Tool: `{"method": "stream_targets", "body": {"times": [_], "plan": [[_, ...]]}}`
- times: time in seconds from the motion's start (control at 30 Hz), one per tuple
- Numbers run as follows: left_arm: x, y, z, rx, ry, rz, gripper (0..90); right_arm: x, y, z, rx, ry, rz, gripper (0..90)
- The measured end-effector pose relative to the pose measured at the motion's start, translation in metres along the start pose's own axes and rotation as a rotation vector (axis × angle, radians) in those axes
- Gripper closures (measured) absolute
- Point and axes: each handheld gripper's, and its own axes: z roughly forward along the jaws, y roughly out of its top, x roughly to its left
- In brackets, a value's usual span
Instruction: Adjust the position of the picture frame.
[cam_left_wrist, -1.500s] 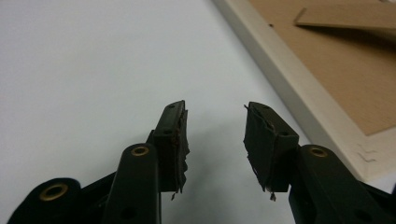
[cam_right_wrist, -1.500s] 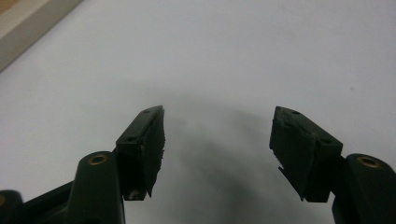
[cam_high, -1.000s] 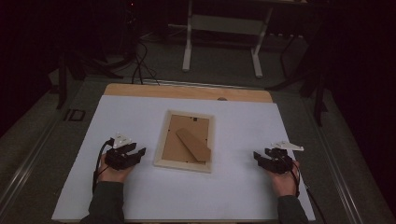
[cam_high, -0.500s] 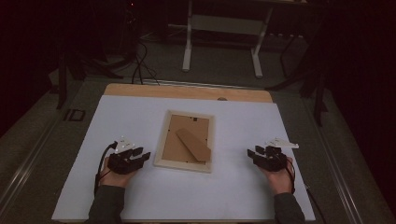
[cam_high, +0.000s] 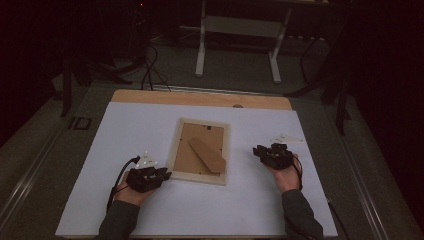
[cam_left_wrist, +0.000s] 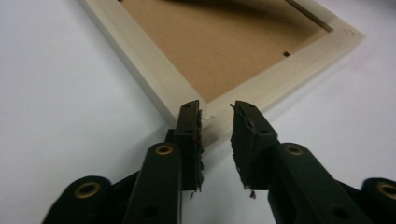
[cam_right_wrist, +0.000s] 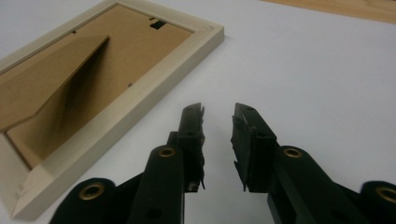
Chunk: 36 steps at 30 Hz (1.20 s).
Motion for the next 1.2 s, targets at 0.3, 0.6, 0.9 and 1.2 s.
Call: {"method": "stream_targets", "body": {"times": [0.3, 0.6, 0.9, 1.2], "plan": [[-0.003, -0.001, 0.005, 0.028, -0.04, 0.044, 84.8, 0.004, 0.014, 0.025, 0.007, 0.028, -0.002, 80.7], [-0.007, -0.003, 0.012, 0.069, -0.059, 0.074, 90.0, 0.013, 0.024, 0.053, 0.016, 0.038, -0.034, 89.7], [-0.007, -0.005, 0.015, 0.112, -0.059, 0.086, 90.0, 0.02, 0.027, 0.075, 0.041, 0.049, -0.046, 89.8], [-0.006, -0.005, 0.015, 0.112, -0.061, 0.084, 90.0, 0.025, 0.031, 0.085, 0.061, 0.055, -0.037, 89.8]]}}
